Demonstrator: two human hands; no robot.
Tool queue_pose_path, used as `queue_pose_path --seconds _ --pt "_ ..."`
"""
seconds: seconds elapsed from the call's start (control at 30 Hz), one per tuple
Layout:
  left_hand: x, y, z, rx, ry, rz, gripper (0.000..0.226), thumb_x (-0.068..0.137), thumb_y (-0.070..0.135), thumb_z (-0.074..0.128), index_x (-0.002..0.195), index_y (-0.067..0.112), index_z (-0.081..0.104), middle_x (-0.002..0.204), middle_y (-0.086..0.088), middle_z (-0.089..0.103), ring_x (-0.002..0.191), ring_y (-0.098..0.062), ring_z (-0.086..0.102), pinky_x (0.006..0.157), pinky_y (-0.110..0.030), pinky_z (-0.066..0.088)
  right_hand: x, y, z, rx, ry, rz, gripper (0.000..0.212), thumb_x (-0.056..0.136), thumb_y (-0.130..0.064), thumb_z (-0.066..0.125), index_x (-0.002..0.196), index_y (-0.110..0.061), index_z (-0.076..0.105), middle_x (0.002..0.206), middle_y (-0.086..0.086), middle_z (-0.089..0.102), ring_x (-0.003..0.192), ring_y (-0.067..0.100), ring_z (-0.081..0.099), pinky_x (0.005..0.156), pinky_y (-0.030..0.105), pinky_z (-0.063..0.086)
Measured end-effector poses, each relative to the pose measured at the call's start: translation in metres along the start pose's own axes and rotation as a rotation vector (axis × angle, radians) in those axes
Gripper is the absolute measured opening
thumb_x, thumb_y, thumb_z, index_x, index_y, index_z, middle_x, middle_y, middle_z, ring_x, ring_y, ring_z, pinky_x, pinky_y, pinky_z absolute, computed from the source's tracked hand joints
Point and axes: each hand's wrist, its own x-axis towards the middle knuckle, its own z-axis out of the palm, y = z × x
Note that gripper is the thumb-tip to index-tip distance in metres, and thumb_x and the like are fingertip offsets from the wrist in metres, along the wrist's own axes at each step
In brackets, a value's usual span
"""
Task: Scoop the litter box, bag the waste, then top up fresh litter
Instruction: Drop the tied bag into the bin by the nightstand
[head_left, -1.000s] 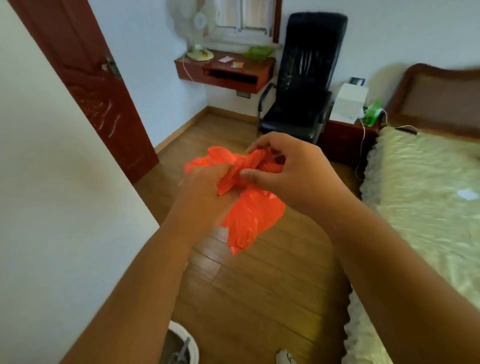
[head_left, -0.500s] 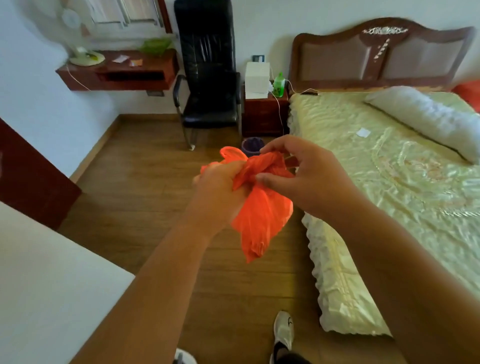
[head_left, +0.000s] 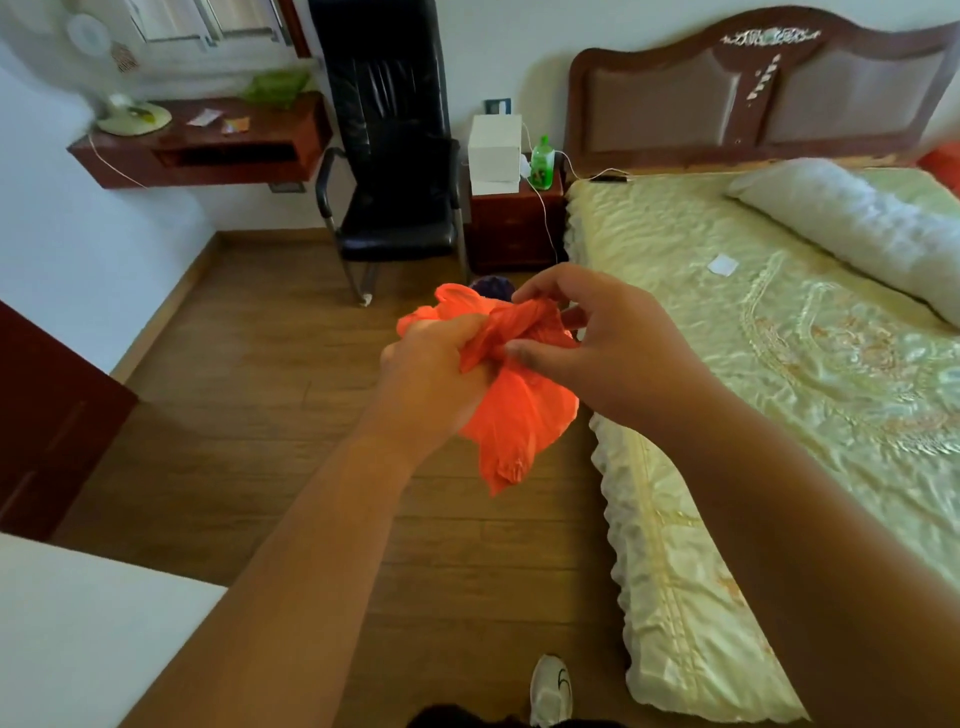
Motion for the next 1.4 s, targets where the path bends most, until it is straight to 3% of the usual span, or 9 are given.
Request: queue_pose_path --seconds 0.2,0.4,0.5,0.6,0.77,0.97,1.2,1.33,1.4 --pt "0.049 -0.006 0.013 -0.029 -0.044 0.009 0.021 0.092 0.047 0.061 0.11 0.044 0.071 0.089 0.013 0.071 0.085 -0.006 0.069 0.082 -0.046 0.059 0.046 0.027 -0.011 0.004 -0.017 0.013 0.04 0.078 -0.04 0.085 0.112 -0.037 0.066 0.106 -0.017 0.067 0.102 0.007 0.062 0.089 0.038 0.057" --pt "0.119 -0.03 0.027 0.011 -0.029 0.013 0.02 0.086 0.049 0.059 0.101 0.041 0.071 0.081 0.008 0.066 0.083 -0.017 0.066 0.079 -0.055 0.055 0.107 0.052 -0.006 -0.002 -0.002 0.042 0.039 0.077 -0.039 0.086 0.111 -0.036 0.067 0.107 -0.016 0.068 0.103 0.008 0.063 0.09 0.039 0.057" --pt "0.16 -0.046 0.027 -0.004 -0.05 0.017 0.016 0.088 0.05 0.06 0.099 0.044 0.07 0.082 0.005 0.067 0.084 -0.021 0.067 0.079 -0.055 0.056 0.144 0.061 0.0 -0.003 0.017 0.047 0.037 0.078 -0.035 0.086 0.11 -0.036 0.068 0.108 -0.018 0.065 0.103 0.005 0.062 0.089 0.031 0.054" --pt "0.207 -0.066 0.025 -0.025 -0.075 0.047 0.014 0.089 0.049 0.061 0.098 0.043 0.07 0.084 0.007 0.066 0.085 -0.018 0.066 0.083 -0.056 0.054 0.187 0.069 0.009 -0.011 0.042 0.059 0.037 0.078 -0.032 0.087 0.11 -0.036 0.068 0.113 -0.019 0.058 0.104 0.002 0.058 0.086 0.022 0.049" --pt "0.289 -0.102 0.01 -0.066 -0.116 0.051 0.012 0.089 0.047 0.062 0.099 0.047 0.069 0.082 0.012 0.068 0.087 -0.013 0.067 0.088 -0.057 0.054 0.269 0.075 0.027 -0.059 0.042 0.082 0.037 0.079 -0.029 0.085 0.112 -0.035 0.068 0.115 -0.017 0.056 0.104 0.002 0.056 0.089 0.026 0.051" --pt "0.384 -0.144 -0.017 -0.015 -0.136 0.088 0.01 0.089 0.042 0.065 0.097 0.039 0.07 0.076 0.017 0.066 0.082 -0.005 0.064 0.086 -0.053 0.053 0.365 0.079 0.055 -0.099 0.061 0.102 0.042 0.078 -0.035 0.085 0.114 -0.038 0.064 0.118 -0.018 0.054 0.103 -0.003 0.054 0.087 0.022 0.049" --pt "0.472 -0.174 -0.033 0.013 -0.145 0.044 0.008 0.089 0.036 0.066 0.092 0.043 0.066 0.072 0.014 0.063 0.079 -0.012 0.063 0.086 -0.056 0.054 0.46 0.095 0.071 -0.094 0.061 0.104 0.041 0.078 -0.026 0.083 0.114 -0.034 0.064 0.114 -0.016 0.053 0.099 -0.013 0.049 0.078 0.0 0.037" --pt "0.525 -0.181 -0.032 0.044 -0.133 0.037 0.022 0.087 0.038 0.065 0.078 0.057 0.06 0.079 0.032 0.063 0.073 0.0 0.056 0.086 -0.054 0.053 0.514 0.116 0.072 -0.09 0.052 0.091 0.04 0.079 -0.027 0.082 0.114 -0.035 0.063 0.115 -0.016 0.054 0.099 -0.008 0.051 0.077 0.004 0.039" --pt "0.552 -0.182 -0.028 0.063 -0.118 0.034 0.022 0.088 0.037 0.065 0.077 0.056 0.061 0.075 0.022 0.062 0.073 -0.003 0.054 0.086 -0.052 0.051 0.542 0.131 0.07 -0.063 0.057 0.087 0.04 0.078 -0.026 0.082 0.113 -0.035 0.064 0.115 -0.015 0.055 0.1 -0.005 0.053 0.08 0.006 0.041"
